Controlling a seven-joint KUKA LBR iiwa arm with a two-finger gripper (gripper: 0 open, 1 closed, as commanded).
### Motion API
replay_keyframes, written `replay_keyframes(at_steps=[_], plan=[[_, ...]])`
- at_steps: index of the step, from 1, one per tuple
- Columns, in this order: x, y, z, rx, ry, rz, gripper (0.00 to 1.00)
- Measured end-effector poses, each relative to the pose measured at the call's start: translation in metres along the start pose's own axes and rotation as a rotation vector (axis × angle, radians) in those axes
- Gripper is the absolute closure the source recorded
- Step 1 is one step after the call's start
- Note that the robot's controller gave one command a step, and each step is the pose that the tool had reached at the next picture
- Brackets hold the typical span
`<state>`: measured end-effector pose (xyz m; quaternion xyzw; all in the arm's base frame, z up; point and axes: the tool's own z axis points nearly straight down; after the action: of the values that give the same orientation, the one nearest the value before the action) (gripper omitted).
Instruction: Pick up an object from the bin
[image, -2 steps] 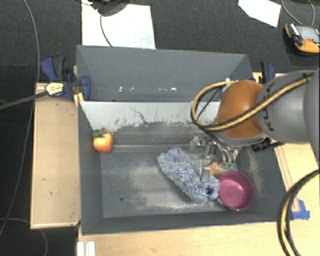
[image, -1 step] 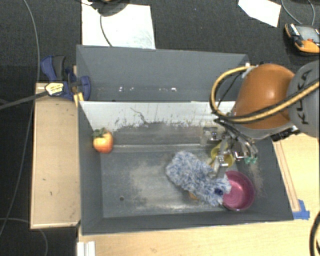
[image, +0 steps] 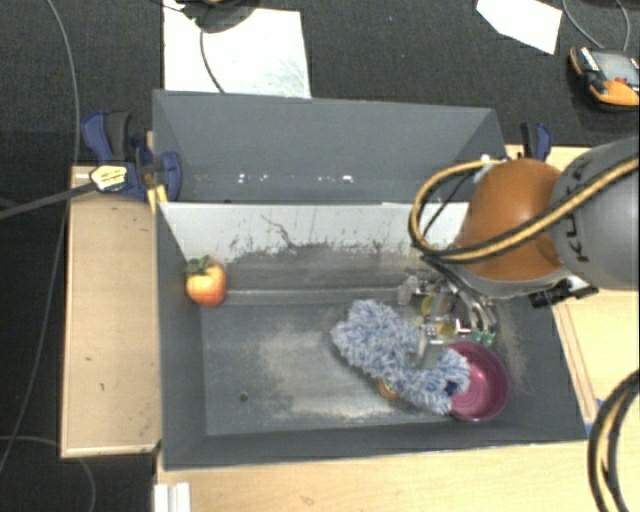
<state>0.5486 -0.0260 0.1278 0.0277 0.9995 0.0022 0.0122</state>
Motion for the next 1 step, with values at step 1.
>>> replay_keyframes(at_steps=[1], plan=[[0.0192,0.0100,-0.0054,-0.001,0.001,0.022,0.00]])
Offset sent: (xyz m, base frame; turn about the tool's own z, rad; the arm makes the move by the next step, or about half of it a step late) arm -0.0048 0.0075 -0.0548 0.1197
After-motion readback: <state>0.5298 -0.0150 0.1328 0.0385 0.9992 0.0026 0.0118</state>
